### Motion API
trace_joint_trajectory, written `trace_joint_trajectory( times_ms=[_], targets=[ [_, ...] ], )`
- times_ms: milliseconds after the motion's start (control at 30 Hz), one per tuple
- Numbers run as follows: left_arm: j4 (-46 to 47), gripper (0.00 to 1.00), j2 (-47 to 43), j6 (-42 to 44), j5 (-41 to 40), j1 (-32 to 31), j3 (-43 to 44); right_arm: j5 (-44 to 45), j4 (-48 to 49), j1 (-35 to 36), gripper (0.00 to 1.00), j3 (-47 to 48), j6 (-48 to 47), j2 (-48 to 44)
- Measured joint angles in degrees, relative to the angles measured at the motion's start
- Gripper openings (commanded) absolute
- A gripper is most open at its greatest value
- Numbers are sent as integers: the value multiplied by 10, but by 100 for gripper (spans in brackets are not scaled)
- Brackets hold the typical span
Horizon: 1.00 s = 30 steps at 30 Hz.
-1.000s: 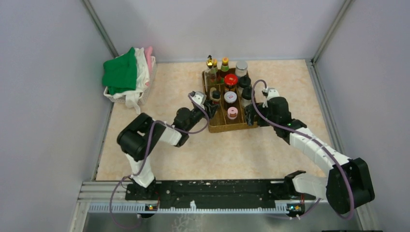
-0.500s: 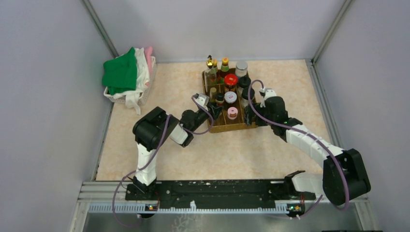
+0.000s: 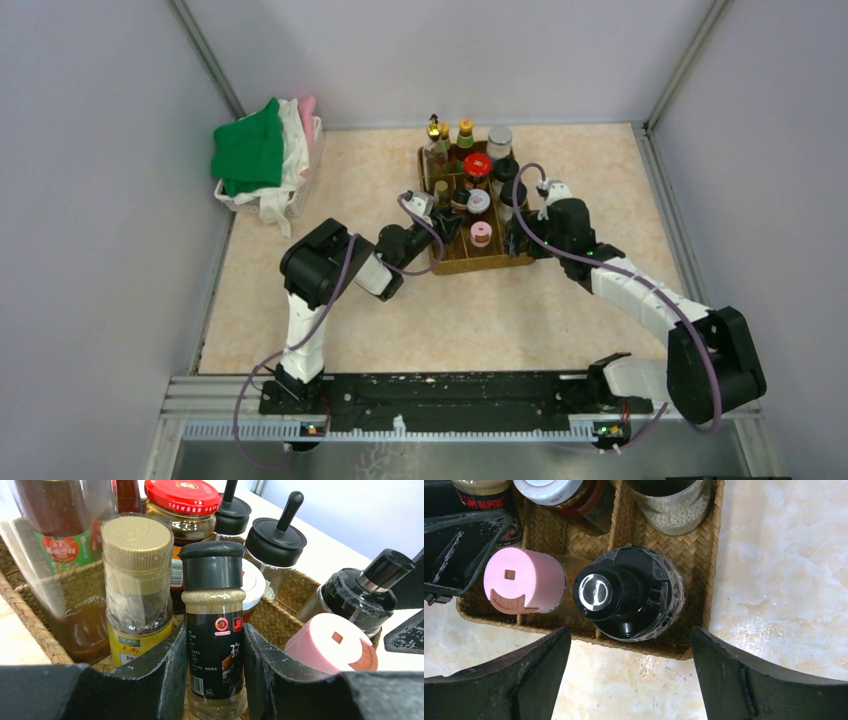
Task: Organize the condiment bottles
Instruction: Place the bottle in the storage box.
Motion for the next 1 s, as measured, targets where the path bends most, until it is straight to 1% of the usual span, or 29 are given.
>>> trace_joint_trajectory(
  times_ms=[100,300,400,533,600,667,867,1000],
  targets=[
    [-2,24,0,-3,4,0,5,-1,4,0,88,0,0,0],
    [-2,24,0,-8,5,0,5,-7,5,0,88,-1,2,0],
    [-2,26,0,-12,4,0,2,-10,5,0,88,-1,2,0],
    [-8,37,-2,-17,2,0,-6,-11,5,0,88,-1,4,0],
    [-13,47,-6,-17,2,-1,-8,-12,5,0,88,-1,6,0],
    [-17,51,-7,-17,2,-1,-8,-12,5,0,88,-1,6,0],
    [-28,55,-12,-18,1,-5,-8,-16,5,0,88,-1,10,0],
    [-28,56,-12,-18,1,-7,-8,-19,5,0,88,-1,11,0]
  ],
)
